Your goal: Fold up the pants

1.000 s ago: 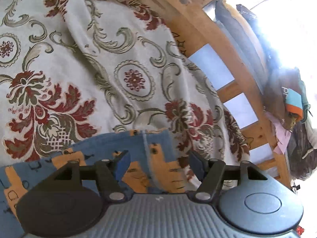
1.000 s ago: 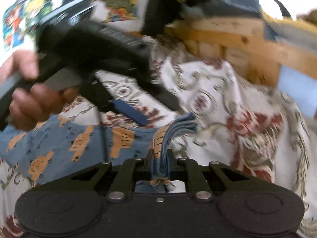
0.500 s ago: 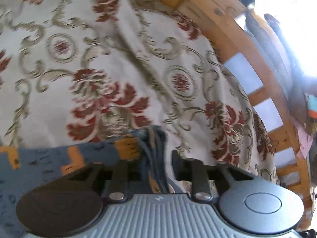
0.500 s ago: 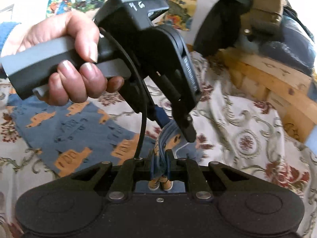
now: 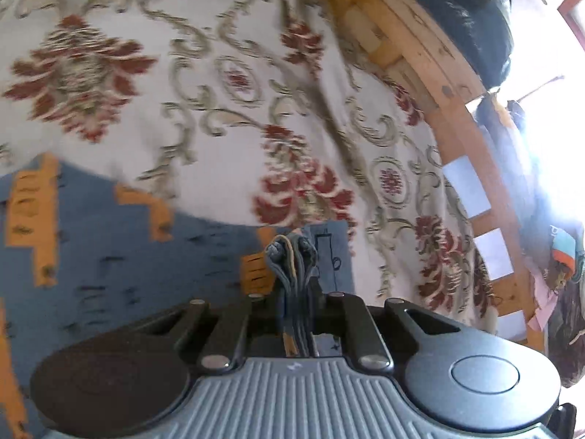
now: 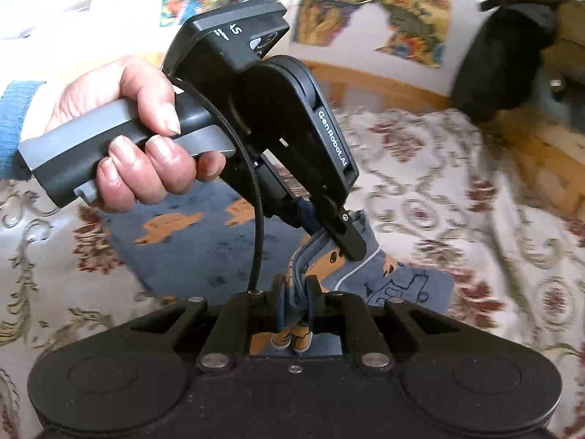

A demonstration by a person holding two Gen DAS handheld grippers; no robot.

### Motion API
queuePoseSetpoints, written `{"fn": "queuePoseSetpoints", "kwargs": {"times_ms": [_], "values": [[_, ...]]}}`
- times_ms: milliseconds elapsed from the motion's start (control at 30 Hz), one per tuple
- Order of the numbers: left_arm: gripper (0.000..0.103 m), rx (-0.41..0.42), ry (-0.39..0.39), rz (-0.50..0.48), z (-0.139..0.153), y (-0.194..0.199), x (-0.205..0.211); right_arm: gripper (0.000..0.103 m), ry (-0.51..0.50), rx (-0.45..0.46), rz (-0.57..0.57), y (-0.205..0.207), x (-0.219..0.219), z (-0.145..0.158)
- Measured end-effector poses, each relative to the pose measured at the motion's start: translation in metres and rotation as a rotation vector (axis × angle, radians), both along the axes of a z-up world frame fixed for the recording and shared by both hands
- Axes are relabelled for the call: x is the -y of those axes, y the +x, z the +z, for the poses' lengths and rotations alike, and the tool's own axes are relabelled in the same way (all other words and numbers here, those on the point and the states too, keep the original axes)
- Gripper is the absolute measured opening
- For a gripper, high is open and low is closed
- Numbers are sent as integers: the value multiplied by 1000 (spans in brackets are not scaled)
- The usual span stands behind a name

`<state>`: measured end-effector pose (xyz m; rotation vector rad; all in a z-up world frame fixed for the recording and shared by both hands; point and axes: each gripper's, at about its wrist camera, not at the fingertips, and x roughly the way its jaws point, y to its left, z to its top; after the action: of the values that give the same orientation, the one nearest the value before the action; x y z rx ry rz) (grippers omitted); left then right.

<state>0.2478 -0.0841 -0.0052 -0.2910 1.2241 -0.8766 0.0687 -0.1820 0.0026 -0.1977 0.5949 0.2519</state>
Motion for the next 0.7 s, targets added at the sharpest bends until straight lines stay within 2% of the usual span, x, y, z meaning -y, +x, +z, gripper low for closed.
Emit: {"fn": "queuePoseSetpoints", "kwargs": {"times_ms": [167,333,433,533,700], "values": [[13,22,38,41,-22,0,-33,12,-19,-55,72,14,-30,-17],[14,16,10,83,-48,1,-56,12,-28,-105,92,25,-46,-37],[17,-25,-17,106,-60,5,-66,15,-29,-120,95,26,-50,-41],[17,-56,-48,119,-65,11,-72,18,-20,-124,99,27,-51,-43],[17,-41,-39,118,-64,10,-71,19,-2,-124,99,25,-49,-45]]}}
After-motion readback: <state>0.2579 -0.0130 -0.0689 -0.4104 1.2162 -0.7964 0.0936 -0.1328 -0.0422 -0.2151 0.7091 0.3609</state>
